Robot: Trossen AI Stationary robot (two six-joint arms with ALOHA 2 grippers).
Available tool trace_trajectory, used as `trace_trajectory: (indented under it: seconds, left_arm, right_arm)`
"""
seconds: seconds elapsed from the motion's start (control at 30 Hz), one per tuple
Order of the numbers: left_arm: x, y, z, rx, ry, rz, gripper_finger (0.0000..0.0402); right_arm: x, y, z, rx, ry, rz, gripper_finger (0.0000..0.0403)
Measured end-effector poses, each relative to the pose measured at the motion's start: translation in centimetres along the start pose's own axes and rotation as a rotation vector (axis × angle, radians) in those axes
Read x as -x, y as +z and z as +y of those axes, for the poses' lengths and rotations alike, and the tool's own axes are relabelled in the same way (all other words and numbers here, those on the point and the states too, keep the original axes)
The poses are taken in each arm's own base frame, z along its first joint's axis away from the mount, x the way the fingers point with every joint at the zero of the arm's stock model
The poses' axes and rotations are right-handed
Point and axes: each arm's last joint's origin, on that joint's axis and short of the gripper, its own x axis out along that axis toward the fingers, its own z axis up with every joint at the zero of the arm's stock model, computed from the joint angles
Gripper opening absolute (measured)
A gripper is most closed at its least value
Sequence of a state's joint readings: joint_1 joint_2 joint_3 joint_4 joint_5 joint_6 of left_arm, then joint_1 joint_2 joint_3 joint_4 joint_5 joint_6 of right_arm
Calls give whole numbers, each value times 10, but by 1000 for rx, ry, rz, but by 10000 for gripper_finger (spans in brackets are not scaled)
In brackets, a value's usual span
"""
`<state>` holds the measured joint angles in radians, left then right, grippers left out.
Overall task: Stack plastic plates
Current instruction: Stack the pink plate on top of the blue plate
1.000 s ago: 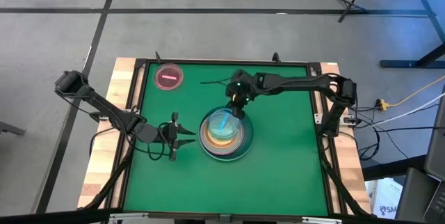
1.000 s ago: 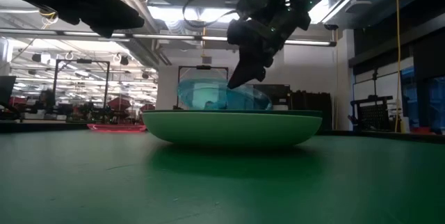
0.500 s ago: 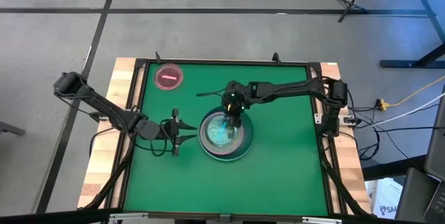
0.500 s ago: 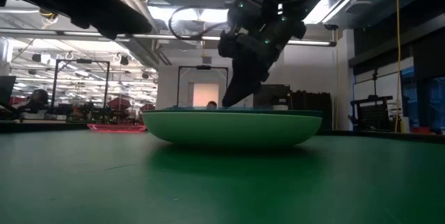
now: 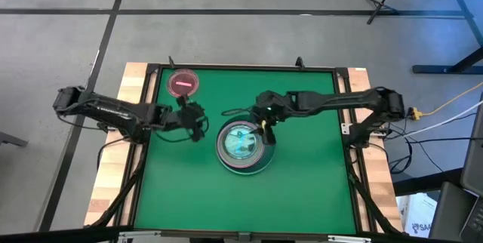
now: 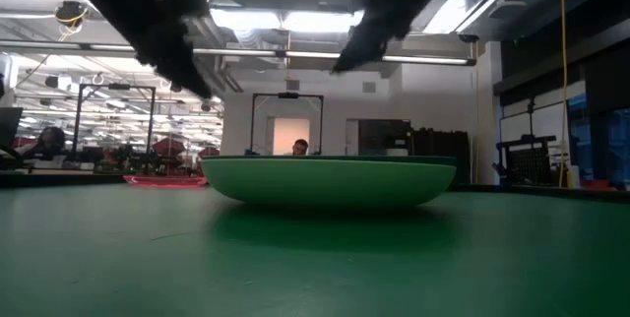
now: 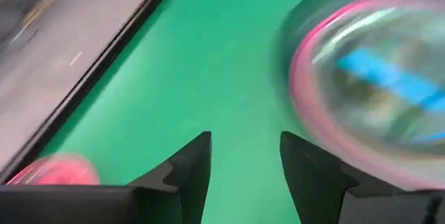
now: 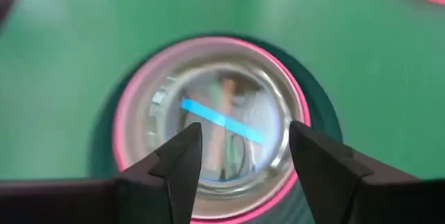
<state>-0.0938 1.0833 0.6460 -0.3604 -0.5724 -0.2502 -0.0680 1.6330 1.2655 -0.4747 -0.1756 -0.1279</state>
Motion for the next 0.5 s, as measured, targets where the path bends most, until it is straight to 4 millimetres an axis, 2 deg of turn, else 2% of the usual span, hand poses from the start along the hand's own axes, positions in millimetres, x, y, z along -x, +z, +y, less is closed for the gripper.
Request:
trace_trajectory:
  seconds: [0.1, 0.3, 0.4, 0.5]
  left_arm:
    - [-14, -2, 21, 12, 104, 139, 165]
    - [-50, -15, 62, 70, 169, 360, 164]
    - [-67, -23, 84, 83, 184, 460, 164]
    - [-82, -25, 104, 100, 220, 546, 164]
  right_arm:
    - [19, 8, 22, 59, 30, -59, 209]
    - [66, 15, 75, 211, 123, -211, 209]
    - [83, 5, 90, 276, 155, -298, 209]
    - [94, -14, 95, 295, 161, -390, 209]
